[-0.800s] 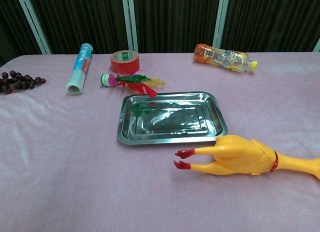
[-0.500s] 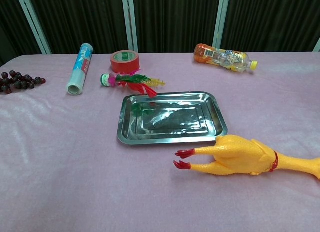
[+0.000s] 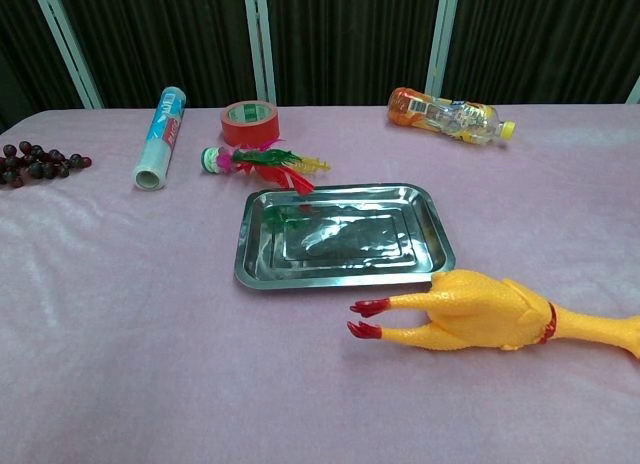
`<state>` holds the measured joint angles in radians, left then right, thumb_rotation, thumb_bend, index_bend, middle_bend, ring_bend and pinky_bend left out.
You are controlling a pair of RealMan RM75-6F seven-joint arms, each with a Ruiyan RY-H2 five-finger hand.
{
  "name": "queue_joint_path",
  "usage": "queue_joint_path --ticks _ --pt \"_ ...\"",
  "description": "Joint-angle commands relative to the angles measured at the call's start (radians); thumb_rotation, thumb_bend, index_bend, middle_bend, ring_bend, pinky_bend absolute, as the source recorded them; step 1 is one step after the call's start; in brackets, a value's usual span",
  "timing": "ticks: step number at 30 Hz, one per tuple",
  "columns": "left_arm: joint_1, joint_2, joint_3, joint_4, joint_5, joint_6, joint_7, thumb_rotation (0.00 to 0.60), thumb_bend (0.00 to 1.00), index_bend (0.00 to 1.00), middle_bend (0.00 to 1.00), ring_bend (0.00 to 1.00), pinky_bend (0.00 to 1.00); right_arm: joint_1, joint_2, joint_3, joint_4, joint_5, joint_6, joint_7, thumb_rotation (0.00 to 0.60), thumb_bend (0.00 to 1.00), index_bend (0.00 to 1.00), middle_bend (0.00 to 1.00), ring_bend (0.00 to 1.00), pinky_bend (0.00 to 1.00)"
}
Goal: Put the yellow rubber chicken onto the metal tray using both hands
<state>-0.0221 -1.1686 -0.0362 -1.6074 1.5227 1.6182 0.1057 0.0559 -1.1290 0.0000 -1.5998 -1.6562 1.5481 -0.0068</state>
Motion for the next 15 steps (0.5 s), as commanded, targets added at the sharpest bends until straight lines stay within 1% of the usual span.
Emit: queue_joint_path --ticks 1,5,9,12,15 --pt "0.001 -0.003 0.002 -0.002 0.007 0.000 -0.025 0.600 0.00 0.00 0.00 0.00 0.00 0.008 -0.001 -0.002 -0.004 -0.008 -0.010 -0.001 0.600 0.21 0.03 0.19 0.11 0.25" --pt "-0.002 -0.001 0.008 -0.016 0.023 -0.005 -0.071 0.600 0.00 0.00 0.00 0.00 0.00 0.021 -0.001 -0.009 -0.018 -0.028 -0.027 0.004 0.600 0.21 0.03 0.19 0.12 0.27" --pt "-0.005 0.003 0.010 -0.022 0.028 -0.012 -0.084 0.600 0.00 0.00 0.00 0.00 0.00 0.045 0.003 -0.017 -0.045 -0.065 -0.049 0.007 0.600 0.21 0.03 0.19 0.15 0.29" --pt "-0.006 0.008 0.011 -0.026 0.026 -0.020 -0.079 0.600 0.00 0.00 0.00 0.00 0.00 0.076 0.009 -0.020 -0.072 -0.097 -0.086 -0.010 0.600 0.21 0.07 0.19 0.18 0.32" --pt "-0.010 0.018 0.012 -0.036 0.024 -0.030 -0.070 0.600 0.00 0.00 0.00 0.00 0.00 0.121 0.012 -0.024 -0.101 -0.114 -0.156 -0.018 0.600 0.21 0.10 0.19 0.18 0.32"
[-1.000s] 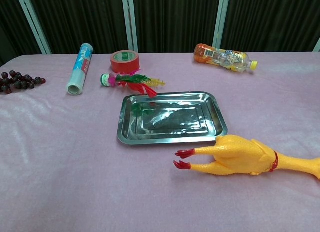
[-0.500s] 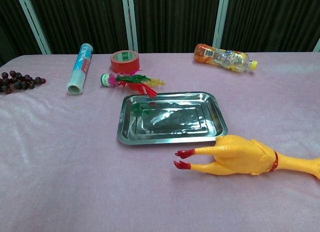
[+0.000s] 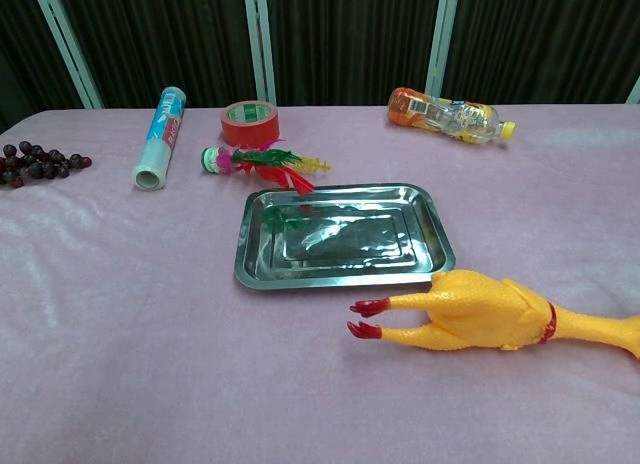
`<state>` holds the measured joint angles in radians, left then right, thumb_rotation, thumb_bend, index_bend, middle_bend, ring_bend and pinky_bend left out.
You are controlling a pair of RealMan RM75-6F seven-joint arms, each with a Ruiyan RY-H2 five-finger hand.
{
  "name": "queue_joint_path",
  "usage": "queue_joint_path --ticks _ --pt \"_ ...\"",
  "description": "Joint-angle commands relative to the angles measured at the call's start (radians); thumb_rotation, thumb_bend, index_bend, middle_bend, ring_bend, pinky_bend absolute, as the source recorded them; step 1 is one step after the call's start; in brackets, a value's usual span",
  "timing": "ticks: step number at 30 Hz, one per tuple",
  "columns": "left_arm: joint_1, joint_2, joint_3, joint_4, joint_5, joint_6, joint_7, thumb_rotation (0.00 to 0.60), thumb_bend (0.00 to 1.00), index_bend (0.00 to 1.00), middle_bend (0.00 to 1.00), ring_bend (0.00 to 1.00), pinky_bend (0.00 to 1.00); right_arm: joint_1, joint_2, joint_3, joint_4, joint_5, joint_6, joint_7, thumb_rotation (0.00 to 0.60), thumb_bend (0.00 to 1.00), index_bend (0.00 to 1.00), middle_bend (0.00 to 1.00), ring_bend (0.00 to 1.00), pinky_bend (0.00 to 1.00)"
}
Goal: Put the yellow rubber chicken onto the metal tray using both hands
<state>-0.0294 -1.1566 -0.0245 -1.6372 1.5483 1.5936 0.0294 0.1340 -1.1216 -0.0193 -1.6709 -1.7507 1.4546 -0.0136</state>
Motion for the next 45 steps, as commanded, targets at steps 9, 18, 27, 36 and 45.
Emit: queue_joint_path --ticks 9,18,27,36,45 --pt "-0.009 0.036 -0.015 -0.040 0.002 0.001 0.031 0.600 0.00 0.01 0.00 0.00 0.00 0.173 -0.024 0.033 -0.046 0.072 -0.305 -0.061 0.600 0.21 0.10 0.19 0.18 0.32" --pt "-0.019 0.074 -0.026 -0.074 -0.001 -0.009 0.051 0.600 0.00 0.01 0.00 0.00 0.00 0.256 -0.067 0.067 -0.015 0.221 -0.479 -0.138 0.600 0.21 0.11 0.19 0.18 0.32" --pt "-0.032 0.086 -0.025 -0.102 0.017 -0.021 0.066 0.600 0.00 0.01 0.00 0.00 0.00 0.303 -0.114 0.068 0.035 0.305 -0.574 -0.167 0.600 0.21 0.14 0.19 0.18 0.32" --pt "-0.039 0.087 -0.025 -0.103 0.013 -0.035 0.063 0.600 0.00 0.01 0.00 0.00 0.00 0.335 -0.168 0.066 0.094 0.369 -0.626 -0.196 0.600 0.21 0.30 0.27 0.23 0.33" --pt "-0.039 0.089 -0.025 -0.097 0.008 -0.038 0.039 0.600 0.00 0.01 0.00 0.00 0.00 0.348 -0.208 0.070 0.142 0.385 -0.615 -0.194 0.600 0.21 0.42 0.35 0.33 0.41"
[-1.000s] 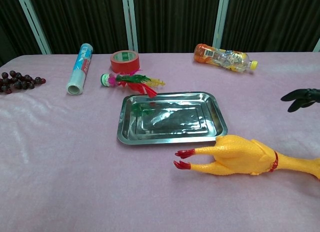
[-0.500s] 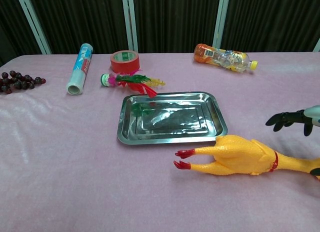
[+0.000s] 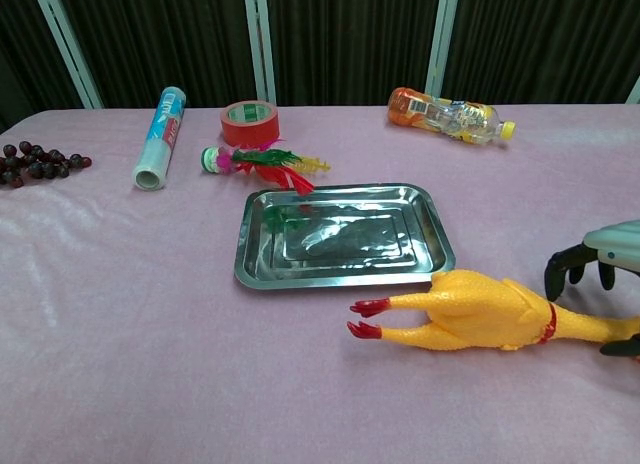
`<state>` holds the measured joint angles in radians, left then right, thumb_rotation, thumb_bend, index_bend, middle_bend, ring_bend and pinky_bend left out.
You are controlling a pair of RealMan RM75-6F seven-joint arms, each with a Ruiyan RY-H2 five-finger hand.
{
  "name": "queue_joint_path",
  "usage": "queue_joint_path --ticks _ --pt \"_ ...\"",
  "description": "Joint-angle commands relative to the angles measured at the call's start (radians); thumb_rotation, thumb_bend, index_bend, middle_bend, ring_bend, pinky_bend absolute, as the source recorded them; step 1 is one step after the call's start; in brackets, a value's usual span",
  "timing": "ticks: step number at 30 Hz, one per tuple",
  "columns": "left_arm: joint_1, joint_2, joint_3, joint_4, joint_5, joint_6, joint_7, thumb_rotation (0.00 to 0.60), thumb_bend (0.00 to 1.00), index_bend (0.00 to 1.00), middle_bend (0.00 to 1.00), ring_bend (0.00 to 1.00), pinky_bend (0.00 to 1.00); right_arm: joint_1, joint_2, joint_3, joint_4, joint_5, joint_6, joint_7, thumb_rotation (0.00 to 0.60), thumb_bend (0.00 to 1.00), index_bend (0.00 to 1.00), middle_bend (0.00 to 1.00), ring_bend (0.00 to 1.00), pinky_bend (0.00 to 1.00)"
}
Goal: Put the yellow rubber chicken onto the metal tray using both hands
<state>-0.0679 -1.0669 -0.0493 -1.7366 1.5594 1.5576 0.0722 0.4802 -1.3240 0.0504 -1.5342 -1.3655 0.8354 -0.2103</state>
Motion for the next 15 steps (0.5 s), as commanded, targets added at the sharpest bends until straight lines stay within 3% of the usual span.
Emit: queue_joint_path --ticks 1,8,15 --pt "-0.001 -0.001 0.000 0.003 -0.004 -0.004 -0.005 0.600 0.00 0.01 0.00 0.00 0.00 0.004 -0.010 0.000 0.009 -0.001 0.005 0.004 0.600 0.21 0.43 0.36 0.34 0.42" --pt "-0.001 -0.002 0.000 0.007 -0.002 -0.004 -0.012 0.600 0.00 0.01 0.00 0.00 0.00 0.007 -0.042 0.001 0.032 -0.022 0.034 0.023 0.600 0.24 0.54 0.44 0.43 0.55" --pt "0.004 -0.004 0.004 0.012 -0.004 0.000 -0.021 0.600 0.00 0.01 0.00 0.00 0.00 0.016 -0.059 -0.003 0.056 -0.063 0.058 0.071 0.600 0.48 0.67 0.53 0.52 0.65"
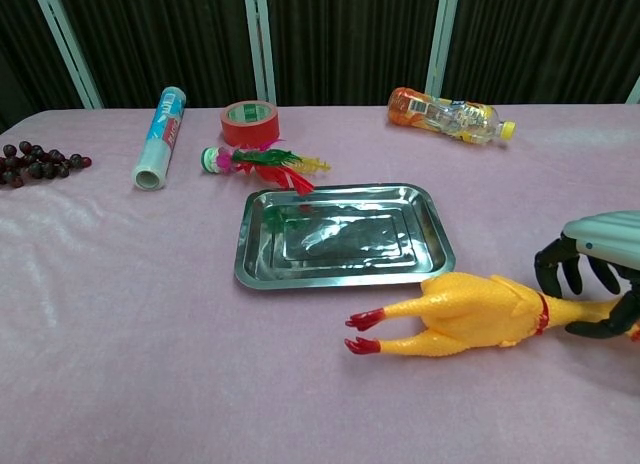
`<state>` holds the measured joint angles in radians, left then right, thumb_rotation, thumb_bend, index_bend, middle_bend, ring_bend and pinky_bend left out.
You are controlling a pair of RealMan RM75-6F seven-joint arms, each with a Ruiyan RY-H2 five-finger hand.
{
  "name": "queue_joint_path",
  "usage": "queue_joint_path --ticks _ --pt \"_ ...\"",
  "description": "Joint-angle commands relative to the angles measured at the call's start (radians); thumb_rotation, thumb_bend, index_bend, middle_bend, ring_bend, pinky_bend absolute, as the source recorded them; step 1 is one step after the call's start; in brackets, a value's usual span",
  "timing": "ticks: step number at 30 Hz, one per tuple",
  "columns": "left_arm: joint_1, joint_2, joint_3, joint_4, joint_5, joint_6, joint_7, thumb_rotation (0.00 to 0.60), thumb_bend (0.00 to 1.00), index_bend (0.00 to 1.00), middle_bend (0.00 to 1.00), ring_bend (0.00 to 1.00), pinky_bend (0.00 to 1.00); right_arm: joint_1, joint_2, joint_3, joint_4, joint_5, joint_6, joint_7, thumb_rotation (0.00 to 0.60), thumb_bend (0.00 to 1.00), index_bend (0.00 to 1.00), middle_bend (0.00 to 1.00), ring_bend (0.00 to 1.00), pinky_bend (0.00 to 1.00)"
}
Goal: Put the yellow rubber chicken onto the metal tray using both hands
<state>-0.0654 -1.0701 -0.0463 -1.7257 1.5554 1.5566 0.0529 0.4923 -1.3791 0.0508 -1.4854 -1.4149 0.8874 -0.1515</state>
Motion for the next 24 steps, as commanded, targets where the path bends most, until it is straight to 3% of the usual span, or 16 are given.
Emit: queue_joint_path --ticks 1,10,24 --pt "0.002 0.000 0.002 0.002 0.000 0.002 -0.003 0.600 0.00 0.01 0.00 0.00 0.00 0.005 -0.003 -0.005 0.009 -0.019 0.009 0.020 0.600 0.50 0.69 0.54 0.54 0.67" --pt "-0.002 -0.003 0.004 0.006 0.006 -0.004 -0.008 0.600 0.00 0.02 0.00 0.00 0.00 0.012 0.035 -0.022 0.000 -0.089 0.038 0.165 0.600 0.61 0.83 0.63 0.63 0.76" --pt "-0.028 -0.004 0.000 -0.011 0.014 -0.036 0.007 0.600 0.00 0.02 0.01 0.00 0.00 0.032 0.120 -0.068 -0.018 -0.217 0.087 0.526 0.600 0.70 0.90 0.67 0.67 0.80"
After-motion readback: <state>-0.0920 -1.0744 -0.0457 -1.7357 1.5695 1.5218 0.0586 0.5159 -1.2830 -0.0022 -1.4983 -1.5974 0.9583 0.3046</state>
